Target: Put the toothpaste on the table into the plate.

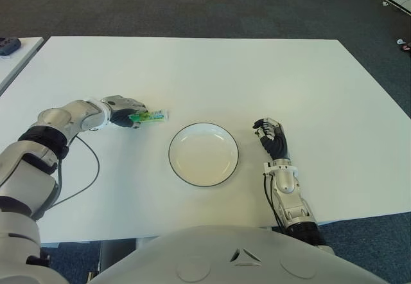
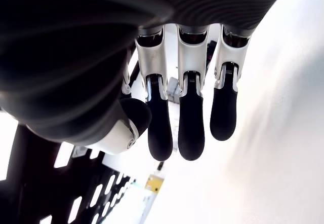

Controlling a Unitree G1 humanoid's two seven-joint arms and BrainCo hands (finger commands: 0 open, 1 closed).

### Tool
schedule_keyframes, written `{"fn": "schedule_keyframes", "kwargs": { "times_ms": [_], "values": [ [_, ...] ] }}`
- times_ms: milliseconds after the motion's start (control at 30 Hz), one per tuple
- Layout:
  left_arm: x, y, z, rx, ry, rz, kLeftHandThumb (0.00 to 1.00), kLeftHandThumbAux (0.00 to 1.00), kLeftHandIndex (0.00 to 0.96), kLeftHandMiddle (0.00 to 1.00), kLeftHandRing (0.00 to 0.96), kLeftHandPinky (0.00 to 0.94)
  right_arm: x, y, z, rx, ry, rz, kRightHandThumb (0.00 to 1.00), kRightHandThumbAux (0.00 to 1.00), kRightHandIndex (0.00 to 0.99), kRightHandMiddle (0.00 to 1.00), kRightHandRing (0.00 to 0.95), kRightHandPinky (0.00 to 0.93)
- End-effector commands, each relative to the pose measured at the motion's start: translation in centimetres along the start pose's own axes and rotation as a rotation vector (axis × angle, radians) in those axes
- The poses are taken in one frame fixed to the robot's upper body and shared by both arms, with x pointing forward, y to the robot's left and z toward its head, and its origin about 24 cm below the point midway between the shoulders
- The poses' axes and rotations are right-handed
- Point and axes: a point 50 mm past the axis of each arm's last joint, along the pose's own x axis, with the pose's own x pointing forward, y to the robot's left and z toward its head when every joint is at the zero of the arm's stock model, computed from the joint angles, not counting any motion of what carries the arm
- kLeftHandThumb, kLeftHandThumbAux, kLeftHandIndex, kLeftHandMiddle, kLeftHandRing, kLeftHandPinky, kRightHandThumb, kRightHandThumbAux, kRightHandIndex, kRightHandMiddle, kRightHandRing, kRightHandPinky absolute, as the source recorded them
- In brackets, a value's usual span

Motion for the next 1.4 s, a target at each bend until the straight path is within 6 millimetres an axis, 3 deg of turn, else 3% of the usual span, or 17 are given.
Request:
{"fn": "schedule_keyframes", "kwargs": {
  "times_ms": [33, 533, 667, 1133, 1400],
  "values": [
    [0.2, -2.5, 1.0, 0.000, -0.024, -0.106, 0.526, 0.275, 0.000, 0.026, 0.066, 0.184, -0.3, 0.0, -0.3, 0.009, 0.010, 0.003, 0.696, 0.739, 0.427, 0.501, 0.527, 0.488],
    [2.2, -5.7, 2.5, 0.032, 0.030, -0.140, 0.485, 0.264, 0.000, 0.053, 0.072, 0.159, -0.5, 0.0, -0.4, 0.016, 0.014, 0.003, 0.693, 0.738, 0.428, 0.500, 0.519, 0.500],
    [3.3, -8.3, 3.6, 0.024, 0.094, -0.151, 0.480, 0.267, 0.000, 0.058, 0.066, 0.139, -0.6, -0.1, -0.5, 0.015, 0.021, -0.006, 0.694, 0.738, 0.429, 0.503, 0.515, 0.504],
    [4.0, -8.7, 4.4, -0.052, 0.126, -0.124, 0.518, 0.266, 0.000, 0.025, 0.025, 0.104, -0.7, -0.6, -1.0, 0.007, 0.045, -0.032, 0.697, 0.736, 0.429, 0.506, 0.501, 0.487],
    [4.2, -8.8, 4.7, -0.048, 0.131, -0.107, 0.476, 0.260, 0.000, 0.015, 0.001, 0.076, -0.7, -0.7, -1.2, 0.002, 0.052, -0.043, 0.701, 0.735, 0.429, 0.506, 0.496, 0.486]
  ]
}}
